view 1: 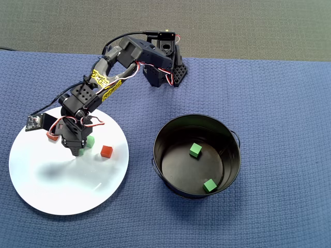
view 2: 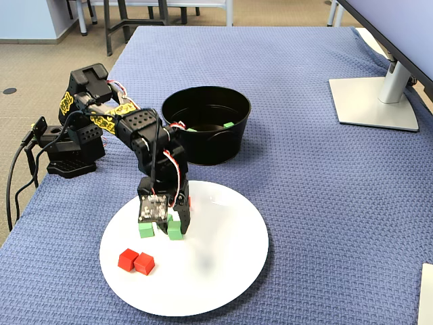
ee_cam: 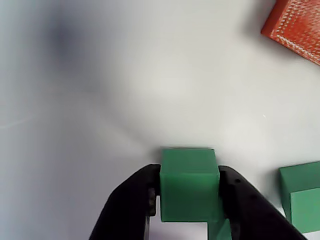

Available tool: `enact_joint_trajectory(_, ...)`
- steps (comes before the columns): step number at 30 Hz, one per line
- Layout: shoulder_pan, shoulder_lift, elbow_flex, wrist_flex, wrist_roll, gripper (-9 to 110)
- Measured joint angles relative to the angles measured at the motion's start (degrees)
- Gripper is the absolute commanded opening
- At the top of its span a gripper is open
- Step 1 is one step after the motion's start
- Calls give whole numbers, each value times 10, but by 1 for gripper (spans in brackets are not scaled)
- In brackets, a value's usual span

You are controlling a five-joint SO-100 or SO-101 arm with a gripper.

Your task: Pick up the green cubes from the white plate and place them in the black recipient

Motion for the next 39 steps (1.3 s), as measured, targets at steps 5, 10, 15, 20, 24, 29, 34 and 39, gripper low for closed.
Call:
enact_joint_trajectory(5,0,10,-32,18,34,0)
enact_joint_trajectory(10,0,71,-67,87,59,0)
enact_joint_trajectory(15,-2,197,-69,141,111,0)
enact_joint_trajectory(20,-72,337,-49,196,190,0)
enact_joint_trajectory(24,-174,410,-26,224,277,0)
enact_joint_trajectory(29,-326,425,5,229,374,0)
enact_joint_trajectory(34,-459,402,47,200,439,0)
enact_joint_trajectory(39,-546,369,53,184,472,33)
